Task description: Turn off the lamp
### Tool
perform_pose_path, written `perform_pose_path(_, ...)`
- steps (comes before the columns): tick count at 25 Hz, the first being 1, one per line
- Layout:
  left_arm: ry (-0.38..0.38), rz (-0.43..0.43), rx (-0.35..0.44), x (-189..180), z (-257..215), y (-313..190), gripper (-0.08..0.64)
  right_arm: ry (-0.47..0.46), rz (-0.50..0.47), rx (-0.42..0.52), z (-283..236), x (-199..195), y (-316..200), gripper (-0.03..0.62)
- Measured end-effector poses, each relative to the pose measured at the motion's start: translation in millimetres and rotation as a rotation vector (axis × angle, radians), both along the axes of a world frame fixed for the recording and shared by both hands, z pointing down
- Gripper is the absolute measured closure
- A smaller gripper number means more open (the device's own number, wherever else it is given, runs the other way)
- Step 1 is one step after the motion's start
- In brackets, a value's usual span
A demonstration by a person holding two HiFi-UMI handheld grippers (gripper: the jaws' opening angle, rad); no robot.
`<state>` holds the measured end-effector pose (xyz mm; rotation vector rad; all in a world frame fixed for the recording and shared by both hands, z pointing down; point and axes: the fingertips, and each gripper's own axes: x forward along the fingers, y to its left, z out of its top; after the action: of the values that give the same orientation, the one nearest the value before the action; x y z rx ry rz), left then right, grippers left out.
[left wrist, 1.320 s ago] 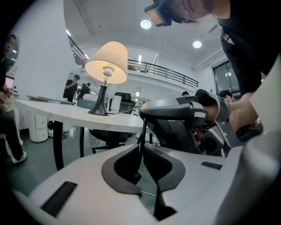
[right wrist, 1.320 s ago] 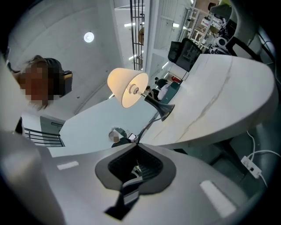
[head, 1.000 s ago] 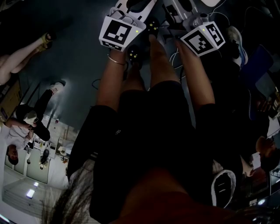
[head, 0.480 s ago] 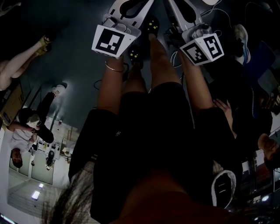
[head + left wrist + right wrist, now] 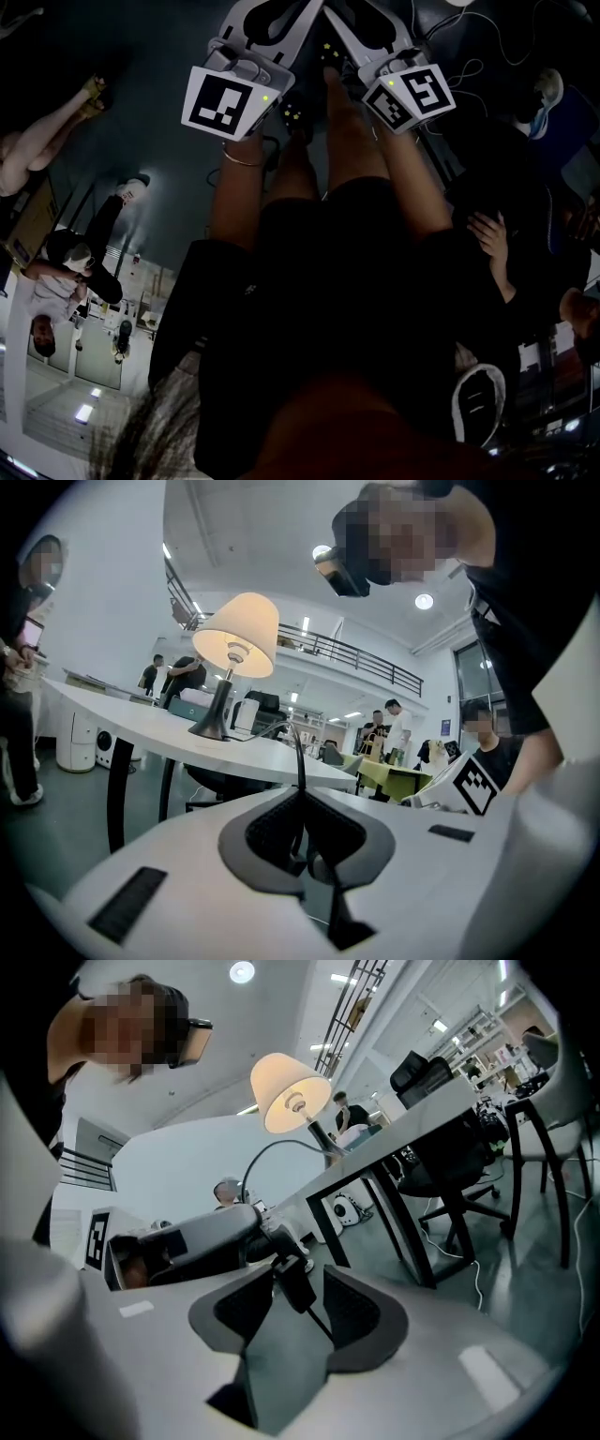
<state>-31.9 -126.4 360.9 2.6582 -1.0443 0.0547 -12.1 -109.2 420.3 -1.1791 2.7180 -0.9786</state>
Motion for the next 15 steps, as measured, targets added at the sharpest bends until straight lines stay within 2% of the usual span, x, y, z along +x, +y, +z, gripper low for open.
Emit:
perform_pose_path(3,0.015,0.013,0.002,5,-5,2,0.538,-0.01,-0.011,0.004,2,-7,3,0.448)
perform_pose_path(8,0.097,-0.009,-0.014,9,-14,-3,0.538,-0.039,0.015,0.014,-2,-11,-2,0.446)
perform_pose_path(15,0.124,0.004,-0.017,16,-11,7,0.538,-0.085,0.056,0.015,1,-7,-2,0.448)
